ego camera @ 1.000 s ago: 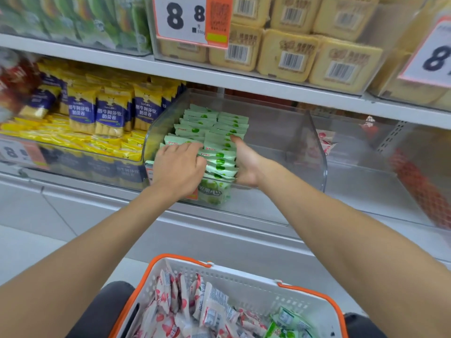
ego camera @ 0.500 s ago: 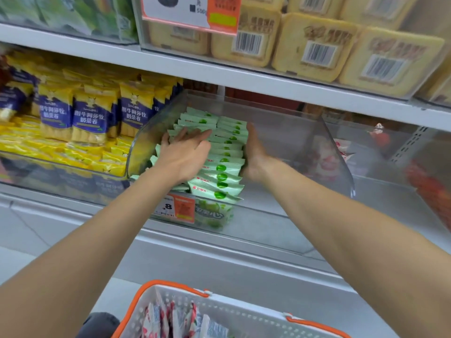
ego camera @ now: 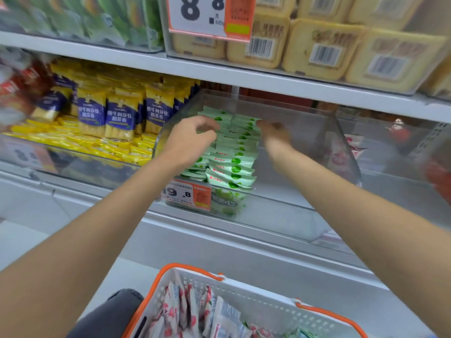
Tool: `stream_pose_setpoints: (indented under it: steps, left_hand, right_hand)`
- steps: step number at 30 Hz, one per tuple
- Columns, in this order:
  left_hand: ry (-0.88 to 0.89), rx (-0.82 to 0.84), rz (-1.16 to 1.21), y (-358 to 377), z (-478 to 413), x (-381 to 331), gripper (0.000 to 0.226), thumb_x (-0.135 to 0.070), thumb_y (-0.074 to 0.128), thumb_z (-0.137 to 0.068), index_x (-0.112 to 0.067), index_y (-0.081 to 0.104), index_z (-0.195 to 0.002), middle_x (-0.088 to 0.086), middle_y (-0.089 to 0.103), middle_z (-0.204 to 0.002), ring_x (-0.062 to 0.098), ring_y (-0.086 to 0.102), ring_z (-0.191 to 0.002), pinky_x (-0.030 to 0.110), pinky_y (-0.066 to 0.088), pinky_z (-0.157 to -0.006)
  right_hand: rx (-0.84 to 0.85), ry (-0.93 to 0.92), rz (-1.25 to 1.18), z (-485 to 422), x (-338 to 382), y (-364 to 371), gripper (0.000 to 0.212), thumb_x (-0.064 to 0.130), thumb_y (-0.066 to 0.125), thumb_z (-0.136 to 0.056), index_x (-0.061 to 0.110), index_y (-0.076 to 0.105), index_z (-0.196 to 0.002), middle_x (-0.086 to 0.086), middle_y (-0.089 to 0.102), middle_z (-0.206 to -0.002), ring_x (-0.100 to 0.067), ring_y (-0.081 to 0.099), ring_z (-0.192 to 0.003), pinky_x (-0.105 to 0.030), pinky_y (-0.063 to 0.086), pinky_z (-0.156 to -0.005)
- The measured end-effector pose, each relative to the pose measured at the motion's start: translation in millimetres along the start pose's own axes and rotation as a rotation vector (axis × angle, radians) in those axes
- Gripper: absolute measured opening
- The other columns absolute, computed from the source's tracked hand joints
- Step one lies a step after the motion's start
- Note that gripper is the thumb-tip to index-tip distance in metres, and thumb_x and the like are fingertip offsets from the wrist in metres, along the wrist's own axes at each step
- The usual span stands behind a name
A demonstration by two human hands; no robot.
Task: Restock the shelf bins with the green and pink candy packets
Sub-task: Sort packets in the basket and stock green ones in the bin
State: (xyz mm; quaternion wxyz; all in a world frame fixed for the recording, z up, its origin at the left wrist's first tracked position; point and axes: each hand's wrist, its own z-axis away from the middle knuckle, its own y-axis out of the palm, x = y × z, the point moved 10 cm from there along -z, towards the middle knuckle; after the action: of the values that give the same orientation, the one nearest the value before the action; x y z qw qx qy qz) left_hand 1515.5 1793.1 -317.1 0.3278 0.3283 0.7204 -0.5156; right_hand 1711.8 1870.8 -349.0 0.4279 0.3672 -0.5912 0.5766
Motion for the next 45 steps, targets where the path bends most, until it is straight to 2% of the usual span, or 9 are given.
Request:
stream_pose_setpoints:
  steps: [4, 8, 11, 15, 24, 27, 31, 36, 45]
  left_hand:
    - [0.022, 0.150, -0.034, -4.4, 34.6, 1.0, 0.009, -0.025, 0.067, -0.090, -0.023, 0.076, -0.090, -0.015, 0.071, -0.090, -0.006, 0.062, -0.080, 0.016, 0.045, -0.073]
    - [0.009, 0.224, -0.054, 0.0, 54.5, 12.2, 0.020, -0.034, 0.068, -0.090, -0.018, 0.077, -0.083, 0.010, 0.070, -0.076, 0.010, 0.056, -0.067, 0.025, 0.044, -0.063]
    - [0.019, 0.189, -0.093, -3.2, 59.8, 11.0, 0.041, -0.035, 0.059, -0.095, 0.003, 0.070, -0.084, 0.017, 0.053, -0.066, 0.016, 0.046, -0.060, 0.025, 0.038, -0.055]
    - [-0.006, 0.131, -0.052, -11.0, 58.4, 15.9, 0.033, -0.033, 0.051, -0.098, -0.010, 0.073, -0.103, 0.006, 0.073, -0.097, 0.025, 0.065, -0.097, 0.044, 0.051, -0.091]
    - [-0.045, 0.130, -0.025, -9.0, 53.3, 22.4, 0.030, -0.025, 0.045, -0.101, -0.012, 0.073, -0.103, -0.002, 0.072, -0.094, 0.020, 0.065, -0.097, 0.041, 0.049, -0.094]
    - [-0.024, 0.139, -0.043, -8.2, 52.3, 21.1, 0.030, -0.022, 0.046, -0.101, -0.010, 0.073, -0.103, 0.001, 0.072, -0.093, 0.019, 0.065, -0.096, 0.036, 0.051, -0.090]
    - [0.028, 0.165, -0.093, -4.8, 52.2, 20.7, 0.028, -0.025, 0.055, -0.098, -0.006, 0.075, -0.094, 0.007, 0.068, -0.081, 0.012, 0.054, -0.069, 0.028, 0.040, -0.061]
    - [0.058, 0.184, -0.078, 0.8, 56.6, 15.1, 0.010, -0.024, 0.068, -0.091, -0.020, 0.075, -0.096, -0.011, 0.067, -0.077, -0.012, 0.054, -0.056, 0.005, 0.035, -0.046]
    - [0.000, 0.017, -0.280, -3.1, 63.8, 12.1, 0.013, -0.034, 0.066, -0.087, -0.028, 0.078, -0.087, -0.012, 0.073, -0.089, 0.016, 0.063, -0.096, 0.038, 0.051, -0.086]
  right_hand:
    - [0.335, -0.504, 0.264, 86.0, 54.2, 12.3, 0.006, 0.016, 0.068, -0.084, 0.020, 0.072, -0.081, 0.008, 0.070, -0.077, -0.001, 0.062, -0.071, -0.020, 0.049, -0.068]
    - [0.595, -0.609, 0.715, 126.4, 51.1, 49.8, 0.016, 0.024, 0.069, -0.086, 0.018, 0.075, -0.099, 0.011, 0.068, -0.085, 0.004, 0.060, -0.074, -0.015, 0.043, -0.069]
    - [0.566, -0.618, 0.875, 125.6, 50.9, 64.2, 0.024, 0.028, 0.064, -0.090, 0.015, 0.072, -0.108, 0.003, 0.066, -0.092, -0.013, 0.061, -0.084, -0.022, 0.041, -0.070]
    - [0.644, -0.535, 0.863, 122.9, 45.7, 77.7, 0.020, 0.025, 0.062, -0.092, 0.008, 0.068, -0.081, -0.004, 0.054, -0.070, -0.018, 0.044, -0.064, -0.029, 0.033, -0.060]
    - [0.691, -0.477, 0.969, 115.7, 48.5, 94.6, 0.025, 0.014, 0.066, -0.088, 0.023, 0.065, -0.065, 0.019, 0.052, -0.052, -0.007, 0.045, -0.058, -0.018, 0.036, -0.054]
    - [0.713, -0.470, 1.040, 113.2, 49.3, 103.5, 0.016, 0.013, 0.065, -0.087, 0.024, 0.076, -0.090, 0.013, 0.063, -0.076, -0.010, 0.055, -0.072, -0.020, 0.042, -0.068]
    - [0.668, -0.503, 0.928, 115.0, 53.2, 91.9, 0.041, 0.016, 0.067, -0.086, 0.028, 0.056, -0.049, 0.011, 0.047, -0.048, -0.010, 0.040, -0.052, -0.025, 0.035, -0.052]
    - [0.447, -0.622, 0.728, 119.4, 59.9, 57.4, 0.015, 0.025, 0.072, -0.084, 0.016, 0.077, -0.094, 0.005, 0.070, -0.084, -0.004, 0.060, -0.072, -0.020, 0.044, -0.065]
    - [0.351, -0.503, 0.618, 124.4, 35.5, 23.0, 0.023, 0.024, 0.059, -0.095, 0.013, 0.073, -0.110, -0.002, 0.072, -0.109, -0.017, 0.064, -0.101, -0.034, 0.050, -0.091]
